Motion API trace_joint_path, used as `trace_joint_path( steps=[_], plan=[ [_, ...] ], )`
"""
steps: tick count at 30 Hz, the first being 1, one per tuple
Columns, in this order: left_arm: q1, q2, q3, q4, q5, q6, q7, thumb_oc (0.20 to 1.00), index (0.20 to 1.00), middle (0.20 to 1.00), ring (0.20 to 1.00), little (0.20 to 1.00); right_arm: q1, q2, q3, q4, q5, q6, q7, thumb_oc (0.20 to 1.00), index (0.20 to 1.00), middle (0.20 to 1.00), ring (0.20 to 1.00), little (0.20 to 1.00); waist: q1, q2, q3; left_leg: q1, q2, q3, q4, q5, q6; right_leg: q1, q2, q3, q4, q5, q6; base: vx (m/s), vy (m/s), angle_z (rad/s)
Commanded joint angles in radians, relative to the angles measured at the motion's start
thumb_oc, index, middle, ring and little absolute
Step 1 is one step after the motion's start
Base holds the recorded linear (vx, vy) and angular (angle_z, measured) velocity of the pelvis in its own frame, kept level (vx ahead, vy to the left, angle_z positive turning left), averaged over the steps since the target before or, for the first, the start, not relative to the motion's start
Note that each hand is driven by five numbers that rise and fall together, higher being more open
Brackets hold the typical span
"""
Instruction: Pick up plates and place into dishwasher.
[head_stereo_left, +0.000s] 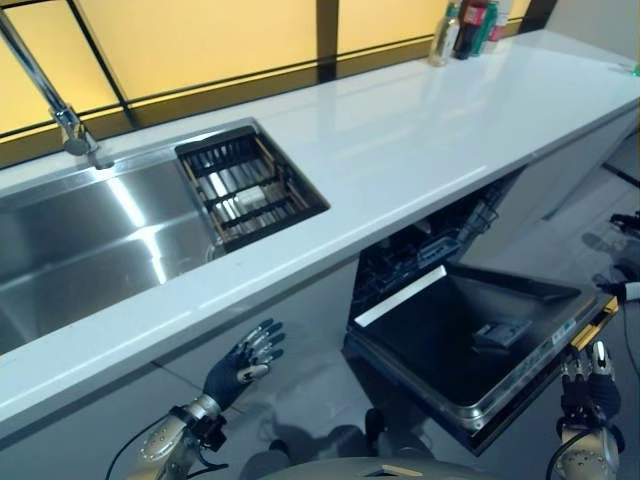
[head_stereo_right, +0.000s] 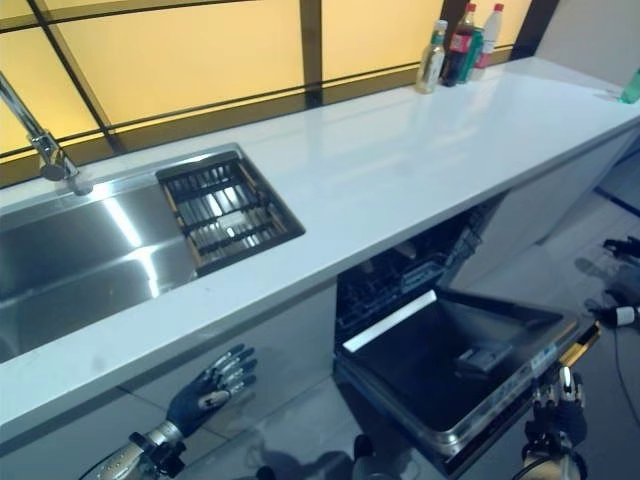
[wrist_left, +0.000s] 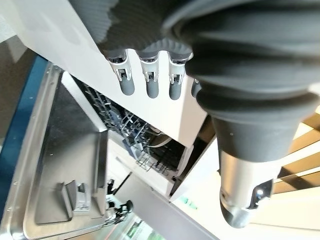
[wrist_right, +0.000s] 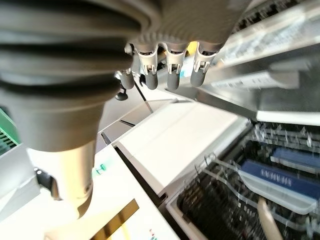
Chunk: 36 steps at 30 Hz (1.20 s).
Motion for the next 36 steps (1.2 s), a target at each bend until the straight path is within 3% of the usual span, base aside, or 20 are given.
trace_joint_path(
  steps=[1,5,9,14,21,27,36],
  plan=[
    [-0.011,0.003,0.063,-0.032,0.006,-0.023,-0.037,1.000,1.000,1.000,1.000,1.000,-0.034,-0.044,-0.084,-0.058,-0.052,-0.077,-0.061,1.000,1.000,1.000,1.000,1.000,-0.029,0.030,0.039,-0.057,0.015,0.000,0.103,-0.077,0.058,-0.010,-0.037,0.027,0.102,-0.051,0.085,0.00,-0.061,-0.20],
    [-0.028,0.014,0.048,-0.015,-0.005,-0.020,-0.047,1.000,1.000,1.000,1.000,1.000,-0.026,-0.068,-0.110,0.027,-0.149,-0.097,-0.167,1.000,1.000,1.000,1.000,1.000,-0.048,0.045,0.045,-0.068,0.021,0.011,0.131,-0.087,0.052,-0.027,-0.038,0.029,0.118,-0.056,0.082,0.02,-0.059,-0.14],
    [-0.037,0.031,0.040,-0.014,-0.016,-0.011,-0.054,1.000,1.000,1.000,1.000,1.000,-0.006,-0.088,-0.130,0.093,-0.189,-0.099,-0.213,1.000,1.000,1.000,1.000,1.000,-0.063,0.060,0.058,-0.085,0.027,0.018,0.171,-0.099,0.049,-0.048,-0.041,0.025,0.144,-0.062,0.079,0.02,-0.065,-0.11],
    [-0.105,0.047,-0.014,-0.019,-0.072,-0.032,-0.046,1.000,1.000,1.000,1.000,1.000,-0.048,-0.118,-0.129,0.222,-0.101,-0.111,-0.122,1.000,1.000,1.000,1.000,1.000,-0.081,0.109,0.120,-0.175,0.016,0.003,0.255,-0.110,0.052,-0.141,-0.051,0.029,0.222,-0.071,0.069,-0.08,0.018,-0.14],
    [-0.212,0.041,-0.117,-0.043,-0.147,-0.102,-0.022,1.000,1.000,1.000,1.000,1.000,-0.246,-0.230,-0.101,0.381,0.197,-0.009,0.083,1.000,1.000,1.000,1.000,1.000,-0.080,0.214,0.214,-0.286,-0.020,-0.010,0.300,-0.092,0.042,-0.254,-0.074,0.036,0.278,-0.075,0.051,-0.14,0.128,-0.09],
    [-0.243,0.043,-0.205,-0.120,-0.172,-0.106,0.016,1.000,1.000,1.000,1.000,1.000,-0.426,-0.365,-0.085,0.562,0.270,0.082,0.120,1.000,1.000,1.000,1.000,1.000,-0.039,0.295,0.253,-0.323,-0.051,-0.032,0.317,-0.085,0.029,-0.281,-0.115,0.004,0.309,-0.090,0.034,-0.03,0.103,0.07],
    [-0.237,0.060,-0.284,-0.222,-0.179,-0.117,0.061,1.000,1.000,1.000,1.000,1.000,-0.577,-0.482,-0.046,0.633,0.151,0.130,0.092,1.000,1.000,1.000,1.000,1.000,0.007,0.349,0.271,-0.342,-0.065,-0.061,0.307,-0.066,0.021,-0.297,-0.144,-0.036,0.337,-0.115,0.015,0.00,0.048,0.11]
  ],
)
